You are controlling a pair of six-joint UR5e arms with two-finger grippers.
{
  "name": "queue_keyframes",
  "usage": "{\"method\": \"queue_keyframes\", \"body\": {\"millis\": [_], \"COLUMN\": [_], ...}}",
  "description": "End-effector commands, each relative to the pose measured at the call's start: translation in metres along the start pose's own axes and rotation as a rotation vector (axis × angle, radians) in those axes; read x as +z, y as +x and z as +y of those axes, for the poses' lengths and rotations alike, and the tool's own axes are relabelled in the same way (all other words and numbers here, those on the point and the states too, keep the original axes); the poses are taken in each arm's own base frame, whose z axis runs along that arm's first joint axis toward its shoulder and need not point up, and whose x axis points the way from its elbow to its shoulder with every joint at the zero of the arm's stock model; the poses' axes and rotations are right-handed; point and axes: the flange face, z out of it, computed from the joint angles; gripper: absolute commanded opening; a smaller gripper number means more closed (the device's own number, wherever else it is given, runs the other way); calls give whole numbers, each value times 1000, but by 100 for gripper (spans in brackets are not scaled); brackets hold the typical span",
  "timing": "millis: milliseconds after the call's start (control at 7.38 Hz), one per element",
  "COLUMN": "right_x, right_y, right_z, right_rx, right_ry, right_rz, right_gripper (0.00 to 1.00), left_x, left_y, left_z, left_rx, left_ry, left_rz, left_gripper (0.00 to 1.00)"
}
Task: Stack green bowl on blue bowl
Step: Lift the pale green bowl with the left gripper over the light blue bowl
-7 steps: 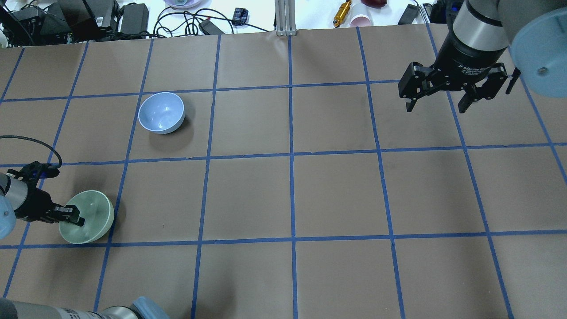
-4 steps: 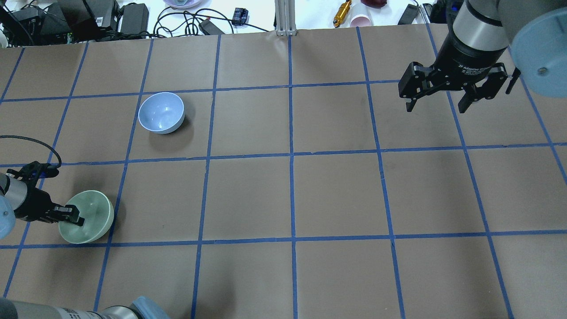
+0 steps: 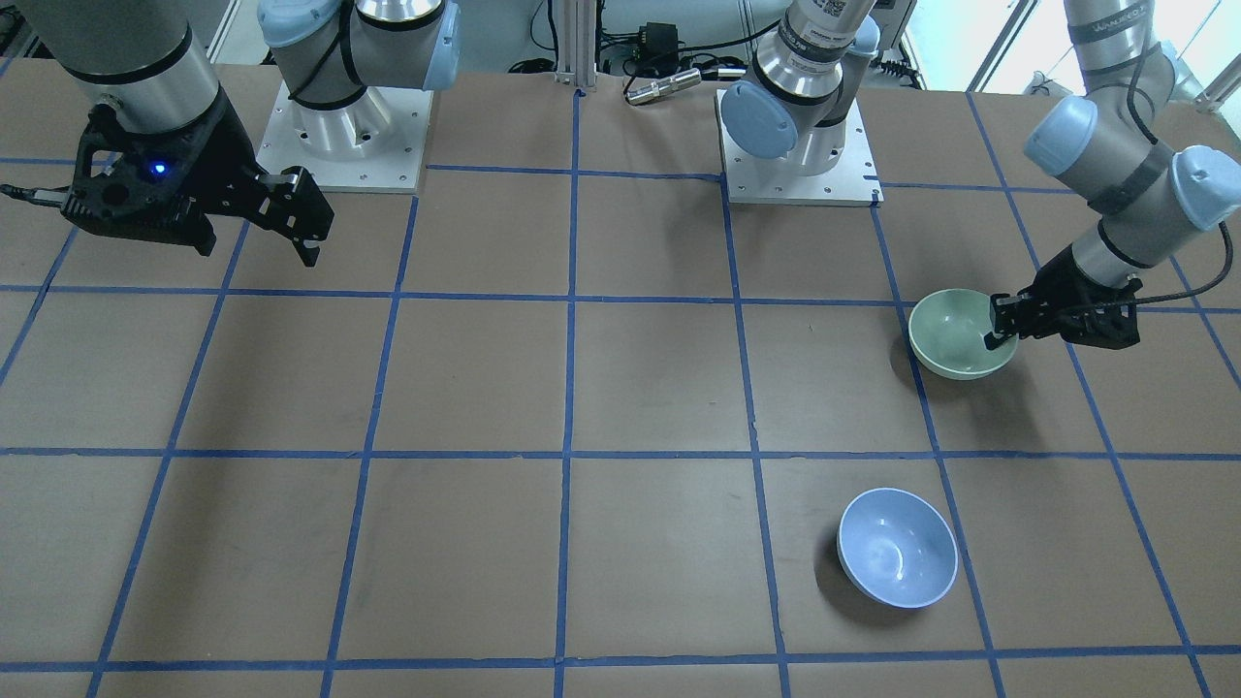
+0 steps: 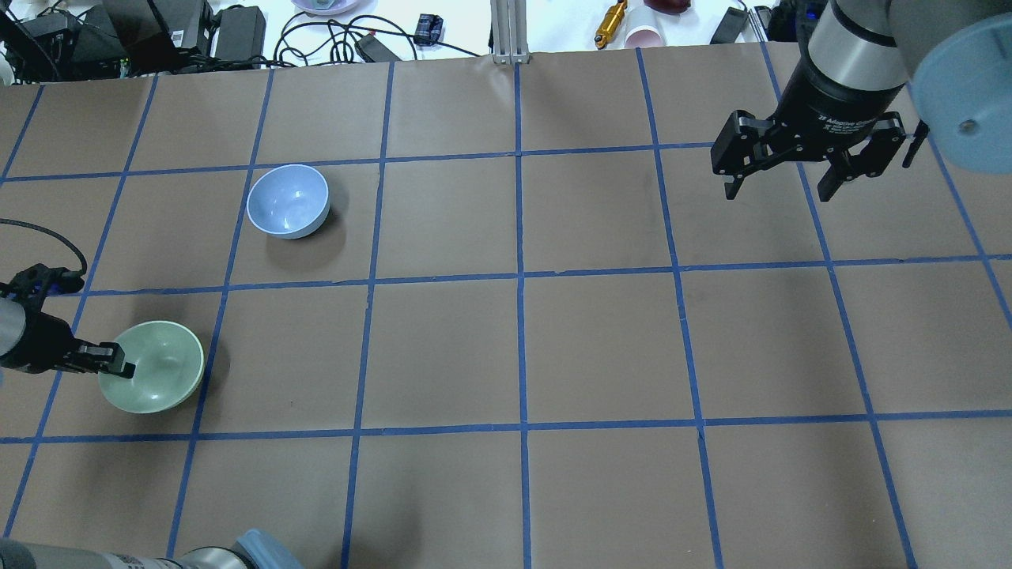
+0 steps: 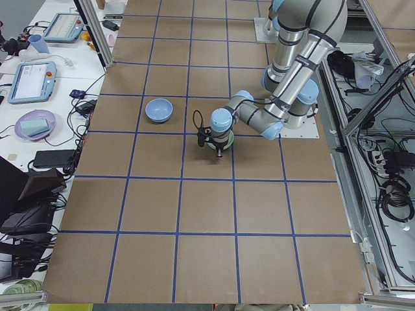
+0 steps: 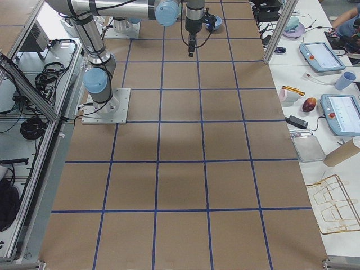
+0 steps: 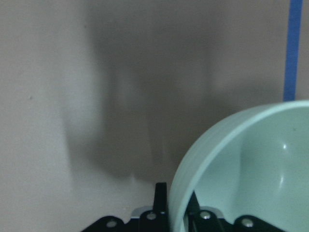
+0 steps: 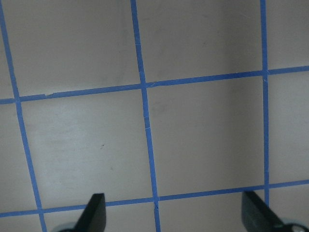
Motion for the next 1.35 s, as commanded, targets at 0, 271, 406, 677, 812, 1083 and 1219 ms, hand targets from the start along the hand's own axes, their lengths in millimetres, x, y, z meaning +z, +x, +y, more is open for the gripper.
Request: {"method": "queue_keyframes", "body": {"millis": [0, 271, 406, 677, 812, 1083, 1219], "right_x": [0, 0, 0, 0, 0, 0, 0], "right_y": [0, 0, 0, 0, 0, 0, 0], "right_z": [0, 0, 0, 0, 0, 0, 0], "right_rx": [0, 0, 0, 0, 0, 0, 0], "right_ry": [0, 0, 0, 0, 0, 0, 0], "right_rz": [0, 0, 0, 0, 0, 0, 0], "right_gripper": [100, 100, 100, 100, 100, 100, 100], "left_x": [-61, -107, -115, -103, -101, -92, -71], "left_y": [-14, 6, 22, 63, 94, 122, 115], "left_z": [-40, -89, -109, -153, -182, -228, -238], "left_rx": [-35, -61, -83, -146, -177, -191, -198], "left_ry": [-6, 18, 75, 81, 92, 83, 60], "left_rz": [26, 68, 113, 171, 203, 210, 221], "left_gripper": [0, 0, 0, 0, 0, 0, 0]}}
